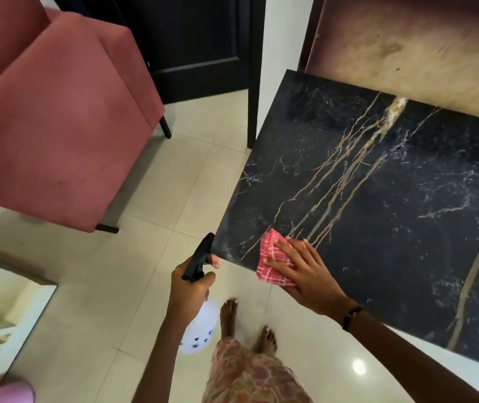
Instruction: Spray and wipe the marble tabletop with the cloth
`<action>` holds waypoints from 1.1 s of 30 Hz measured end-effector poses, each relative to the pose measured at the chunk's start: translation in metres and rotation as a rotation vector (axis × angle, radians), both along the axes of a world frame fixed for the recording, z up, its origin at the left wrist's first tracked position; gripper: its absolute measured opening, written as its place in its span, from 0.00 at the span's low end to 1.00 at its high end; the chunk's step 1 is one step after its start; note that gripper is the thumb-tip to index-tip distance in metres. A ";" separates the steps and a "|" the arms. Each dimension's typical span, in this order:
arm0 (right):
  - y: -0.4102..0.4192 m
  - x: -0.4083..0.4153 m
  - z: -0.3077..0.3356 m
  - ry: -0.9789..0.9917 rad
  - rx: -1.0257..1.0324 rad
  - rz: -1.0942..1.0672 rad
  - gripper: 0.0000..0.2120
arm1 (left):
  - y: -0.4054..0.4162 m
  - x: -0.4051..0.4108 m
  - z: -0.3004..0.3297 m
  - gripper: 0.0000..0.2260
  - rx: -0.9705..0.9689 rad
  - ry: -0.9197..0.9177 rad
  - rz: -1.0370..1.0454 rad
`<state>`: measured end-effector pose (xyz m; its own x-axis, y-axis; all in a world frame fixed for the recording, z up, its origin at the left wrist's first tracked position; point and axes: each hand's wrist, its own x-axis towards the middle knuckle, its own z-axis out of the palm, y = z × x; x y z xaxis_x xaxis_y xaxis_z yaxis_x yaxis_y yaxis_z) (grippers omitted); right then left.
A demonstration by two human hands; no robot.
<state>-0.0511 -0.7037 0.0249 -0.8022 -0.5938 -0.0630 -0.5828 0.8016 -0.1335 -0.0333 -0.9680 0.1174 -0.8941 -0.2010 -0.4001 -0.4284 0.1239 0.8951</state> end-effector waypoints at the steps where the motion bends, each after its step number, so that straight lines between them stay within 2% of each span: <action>1: 0.002 0.003 0.002 0.003 0.007 0.004 0.25 | -0.003 0.000 -0.001 0.32 0.006 -0.007 0.000; 7: -0.061 -0.031 0.000 -0.030 0.004 -0.051 0.26 | -0.027 -0.005 -0.011 0.22 0.016 -0.042 -0.032; 11: -0.111 -0.077 0.002 -0.058 0.006 -0.134 0.25 | -0.044 -0.009 -0.010 0.29 0.037 -0.025 -0.021; 14: -0.130 -0.088 0.004 -0.060 0.004 -0.152 0.23 | -0.056 -0.011 -0.010 0.28 0.045 -0.023 -0.008; 17: -0.132 -0.055 0.002 -0.046 -0.018 -0.052 0.22 | -0.066 -0.012 -0.008 0.22 0.058 -0.024 0.001; 20: -0.125 -0.026 0.000 -0.014 -0.014 0.087 0.24 | -0.075 -0.011 -0.007 0.24 0.073 -0.035 0.013; 23: -0.126 -0.036 -0.002 0.054 0.035 0.157 0.26 | -0.080 -0.012 -0.006 0.23 0.083 -0.047 0.023; 26: -0.144 -0.047 0.000 0.008 0.126 0.182 0.30 | -0.084 -0.014 -0.008 0.24 0.087 -0.039 0.011; 30: -0.172 -0.049 0.004 0.015 0.277 0.165 0.24 | -0.086 -0.015 -0.010 0.30 0.077 -0.048 -0.012; 33: -0.195 -0.050 0.012 0.029 0.410 0.194 0.13 | -0.084 -0.018 -0.009 0.24 0.066 -0.054 -0.036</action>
<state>-0.1015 -0.8990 0.0365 -0.6832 -0.6642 -0.3033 -0.7265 0.6602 0.1908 -0.0513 -1.0523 0.1081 -0.8769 -0.1410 -0.4595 -0.4729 0.0817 0.8773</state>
